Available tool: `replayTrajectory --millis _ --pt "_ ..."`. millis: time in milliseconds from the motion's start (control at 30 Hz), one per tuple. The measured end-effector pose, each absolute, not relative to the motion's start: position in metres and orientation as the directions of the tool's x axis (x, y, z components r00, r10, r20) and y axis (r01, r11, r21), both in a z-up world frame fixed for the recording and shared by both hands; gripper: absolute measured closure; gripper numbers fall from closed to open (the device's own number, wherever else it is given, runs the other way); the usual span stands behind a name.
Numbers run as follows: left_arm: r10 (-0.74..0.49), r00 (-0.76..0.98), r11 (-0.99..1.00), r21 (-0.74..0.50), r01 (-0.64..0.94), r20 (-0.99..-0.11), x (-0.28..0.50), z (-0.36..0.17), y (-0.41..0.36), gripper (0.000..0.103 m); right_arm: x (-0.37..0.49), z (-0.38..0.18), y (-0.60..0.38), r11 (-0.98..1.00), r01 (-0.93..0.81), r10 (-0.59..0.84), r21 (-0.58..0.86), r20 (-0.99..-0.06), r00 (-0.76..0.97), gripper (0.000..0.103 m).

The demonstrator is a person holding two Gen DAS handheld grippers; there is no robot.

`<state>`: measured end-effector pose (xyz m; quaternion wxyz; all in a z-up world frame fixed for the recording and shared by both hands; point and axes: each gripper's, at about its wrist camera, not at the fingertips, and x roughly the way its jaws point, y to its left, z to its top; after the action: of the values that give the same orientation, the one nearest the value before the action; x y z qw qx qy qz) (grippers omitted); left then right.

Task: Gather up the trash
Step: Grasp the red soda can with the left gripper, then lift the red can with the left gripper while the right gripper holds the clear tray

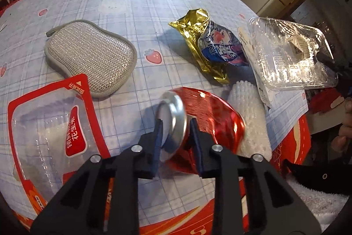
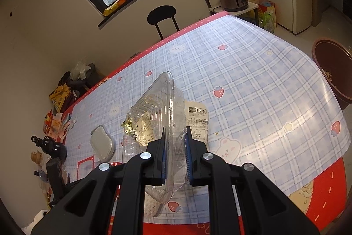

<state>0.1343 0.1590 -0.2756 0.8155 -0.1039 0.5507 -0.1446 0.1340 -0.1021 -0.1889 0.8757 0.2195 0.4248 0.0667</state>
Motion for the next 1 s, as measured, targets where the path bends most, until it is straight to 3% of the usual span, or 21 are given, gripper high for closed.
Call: replayTrajectory --millis 567,1000 --pt "-0.329 0.535 0.935 -0.349 0.068 -0.778 0.110 -0.203 0.194 0.078 0.140 -0.180 -0.094 0.892 0.025 0.332 0.452 -0.692 0.641 0.088" --pt "-0.327 0.607 0.932 -0.355 0.079 -0.725 0.111 -0.178 0.193 0.078 0.126 -0.176 -0.113 0.905 0.053 0.292 0.422 -0.707 0.645 0.088"
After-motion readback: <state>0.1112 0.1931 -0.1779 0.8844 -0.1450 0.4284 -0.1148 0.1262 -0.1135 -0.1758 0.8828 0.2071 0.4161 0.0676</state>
